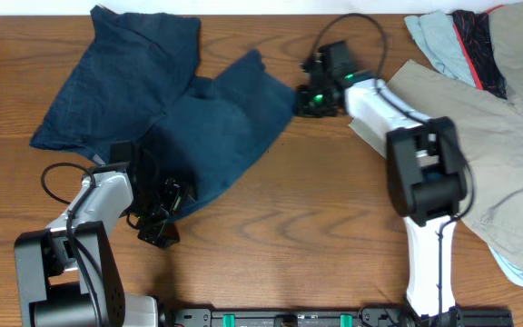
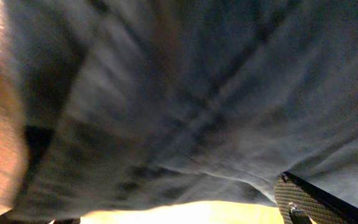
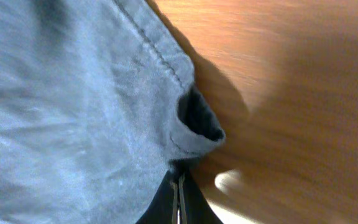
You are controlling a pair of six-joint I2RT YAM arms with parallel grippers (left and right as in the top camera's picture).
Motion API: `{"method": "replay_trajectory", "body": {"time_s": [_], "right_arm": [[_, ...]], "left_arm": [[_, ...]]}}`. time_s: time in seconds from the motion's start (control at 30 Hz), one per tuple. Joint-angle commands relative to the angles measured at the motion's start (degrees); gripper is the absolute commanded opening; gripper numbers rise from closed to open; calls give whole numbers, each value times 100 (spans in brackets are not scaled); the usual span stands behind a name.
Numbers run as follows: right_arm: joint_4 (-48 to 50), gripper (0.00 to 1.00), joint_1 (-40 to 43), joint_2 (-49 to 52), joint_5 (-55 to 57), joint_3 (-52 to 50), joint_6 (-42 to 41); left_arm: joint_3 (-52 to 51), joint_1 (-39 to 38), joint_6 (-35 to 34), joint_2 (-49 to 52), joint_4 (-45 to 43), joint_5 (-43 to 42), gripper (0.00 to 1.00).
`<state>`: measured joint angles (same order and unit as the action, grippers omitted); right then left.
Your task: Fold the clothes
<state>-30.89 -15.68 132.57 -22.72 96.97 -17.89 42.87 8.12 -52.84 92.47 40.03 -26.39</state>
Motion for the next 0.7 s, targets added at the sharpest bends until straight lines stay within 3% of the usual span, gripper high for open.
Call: {"method": "replay_trajectory", "body": {"time_s": [0.0, 0.3, 0.43, 0.6, 0.67], "right_arm": [[-490, 1, 516, -455, 793, -42, 216], [-1569, 1, 708, -776, 793, -44, 487], [-1545, 1, 597, -776, 793, -44, 487], [-1456, 1, 525, -776, 796, -44, 487], [-1462, 1, 527, -776, 796, -44, 487]], "left_arm": [[-175, -13, 39, 195, -354, 632, 98], [-175, -17, -433, 195, -693, 240, 98], [-175, -24, -520, 195, -807, -284, 98], [-175, -81, -586, 195, -802, -308, 99], [-175, -157, -619, 195, -817, -240, 86]]}}
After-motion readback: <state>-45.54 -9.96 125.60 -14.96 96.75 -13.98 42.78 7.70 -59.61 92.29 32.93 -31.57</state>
